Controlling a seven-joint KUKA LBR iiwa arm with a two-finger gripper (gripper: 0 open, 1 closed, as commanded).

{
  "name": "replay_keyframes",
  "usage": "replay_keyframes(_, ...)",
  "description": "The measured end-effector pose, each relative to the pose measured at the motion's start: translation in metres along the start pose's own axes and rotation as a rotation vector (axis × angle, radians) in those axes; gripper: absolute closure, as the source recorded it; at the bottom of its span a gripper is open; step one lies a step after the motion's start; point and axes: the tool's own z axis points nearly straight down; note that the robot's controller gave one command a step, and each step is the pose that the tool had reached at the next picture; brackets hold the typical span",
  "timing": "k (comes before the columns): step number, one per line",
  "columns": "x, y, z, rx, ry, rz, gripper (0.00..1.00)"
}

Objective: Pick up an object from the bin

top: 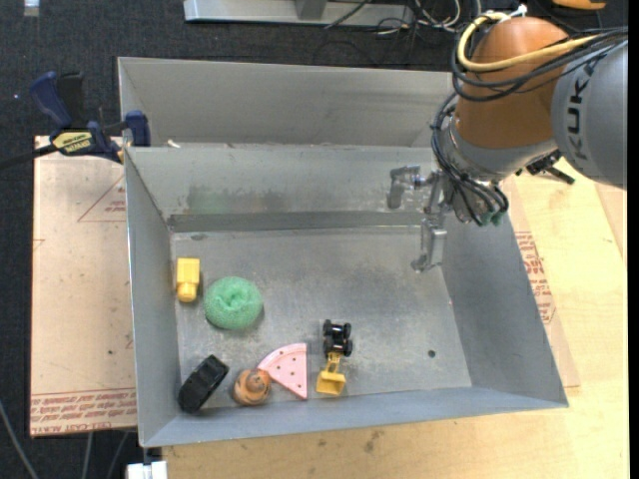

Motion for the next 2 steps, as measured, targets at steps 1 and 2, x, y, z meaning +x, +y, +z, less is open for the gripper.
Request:
replay_keyframes(1, 0.027, -0.002, 0.035, -0.002, 0.010, -0.136, 0.00)
replay_keyframes(2, 0.033, 0.031, 0.057, -0.001, 0.010, -0.002, 0.00)
